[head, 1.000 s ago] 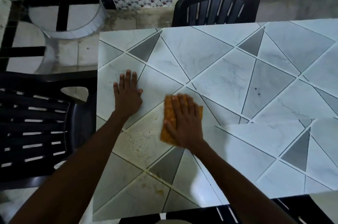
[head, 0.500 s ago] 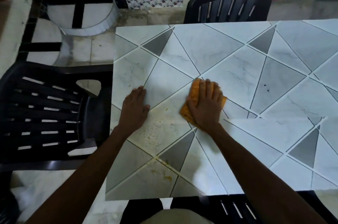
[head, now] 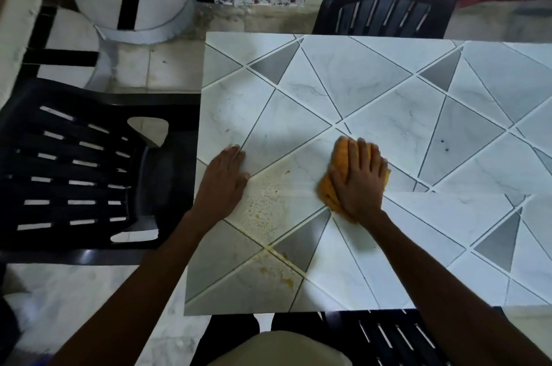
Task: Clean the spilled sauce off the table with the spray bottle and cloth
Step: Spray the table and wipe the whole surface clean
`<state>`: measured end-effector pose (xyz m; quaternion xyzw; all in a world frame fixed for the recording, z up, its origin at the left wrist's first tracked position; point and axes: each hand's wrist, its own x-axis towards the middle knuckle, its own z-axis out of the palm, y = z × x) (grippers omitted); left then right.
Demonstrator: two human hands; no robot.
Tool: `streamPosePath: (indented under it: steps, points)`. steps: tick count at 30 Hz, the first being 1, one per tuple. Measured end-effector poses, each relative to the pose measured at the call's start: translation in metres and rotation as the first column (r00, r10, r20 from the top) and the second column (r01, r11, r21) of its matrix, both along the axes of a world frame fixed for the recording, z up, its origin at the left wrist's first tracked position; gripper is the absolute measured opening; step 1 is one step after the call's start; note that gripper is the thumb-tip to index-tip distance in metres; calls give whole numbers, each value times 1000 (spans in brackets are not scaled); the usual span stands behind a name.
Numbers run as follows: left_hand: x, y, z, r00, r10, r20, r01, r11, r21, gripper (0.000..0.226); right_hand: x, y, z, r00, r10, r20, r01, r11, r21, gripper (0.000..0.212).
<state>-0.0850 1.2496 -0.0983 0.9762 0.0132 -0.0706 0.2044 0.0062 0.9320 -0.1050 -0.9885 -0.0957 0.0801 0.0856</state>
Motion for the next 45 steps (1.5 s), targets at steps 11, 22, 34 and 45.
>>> streamPosePath:
  steps: [11, 22, 34, 45]
  points:
    - [-29, 41, 1, 997, -76, -27, 79, 989, 126, 57, -89, 91, -5, 854, 520, -15, -520, 854, 25, 81]
    - [-40, 41, -4, 999, -21, -32, 22, 999, 24, 56, 54, 148, -2, 999, -47, -21, 47, 999, -27, 83]
    - [-54, 56, -6, 990, 141, 10, -139, 981, -136, 56, -39, 136, -4, 831, 555, 24, -555, 832, -12, 77]
    - [-60, 51, -9, 937, 348, 21, -294, 822, -487, 56, 174, 336, 2, 998, 47, -35, -47, 999, -6, 84]
